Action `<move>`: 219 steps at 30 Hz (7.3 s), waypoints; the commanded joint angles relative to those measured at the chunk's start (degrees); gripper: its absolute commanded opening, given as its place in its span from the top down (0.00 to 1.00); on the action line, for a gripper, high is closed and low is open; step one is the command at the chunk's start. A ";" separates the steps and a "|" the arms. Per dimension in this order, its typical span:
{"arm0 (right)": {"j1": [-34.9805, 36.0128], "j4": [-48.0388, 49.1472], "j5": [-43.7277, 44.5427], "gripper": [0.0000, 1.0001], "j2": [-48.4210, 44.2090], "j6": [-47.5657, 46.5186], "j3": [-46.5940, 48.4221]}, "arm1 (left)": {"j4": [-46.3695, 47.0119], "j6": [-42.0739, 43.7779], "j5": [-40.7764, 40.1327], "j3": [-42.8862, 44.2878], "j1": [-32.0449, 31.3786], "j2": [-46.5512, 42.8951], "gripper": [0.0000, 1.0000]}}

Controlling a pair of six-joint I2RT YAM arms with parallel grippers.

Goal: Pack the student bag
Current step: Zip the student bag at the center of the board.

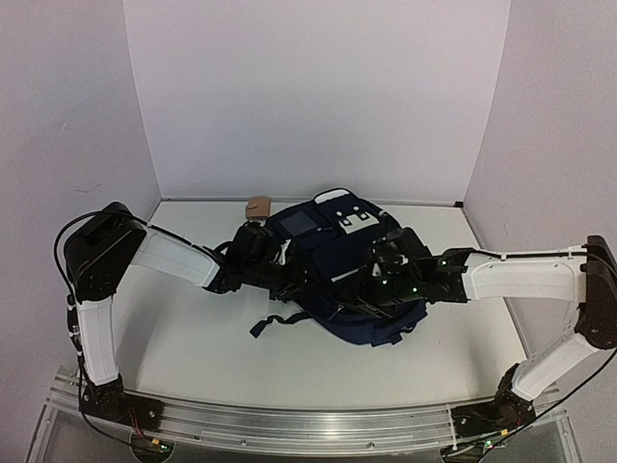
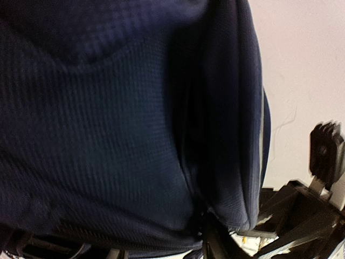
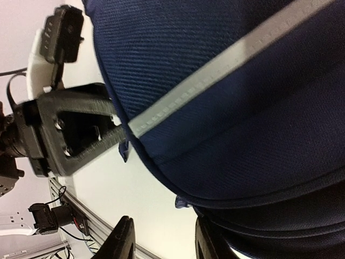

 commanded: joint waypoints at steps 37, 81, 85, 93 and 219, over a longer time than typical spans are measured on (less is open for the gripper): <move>13.53 -14.73 32.75 0.67 12.31 4.95 14.37 | 20.79 -2.64 3.04 -0.80 -1.23 -2.91 1.00; 16.07 -43.28 53.72 0.68 35.40 -1.71 41.12 | 20.60 -2.54 3.15 -1.42 -1.20 -3.98 1.00; 15.88 -43.28 54.14 0.84 34.82 -1.39 40.99 | 20.27 -2.41 3.23 -1.46 -1.14 -4.07 1.00; 15.90 -43.37 52.82 1.00 30.40 0.71 38.16 | 19.60 -4.51 1.62 -2.87 0.89 -3.88 1.00; -2.89 16.45 14.57 0.89 -23.28 -14.14 -17.11 | -41.56 40.49 -21.97 15.70 -3.39 -18.38 1.00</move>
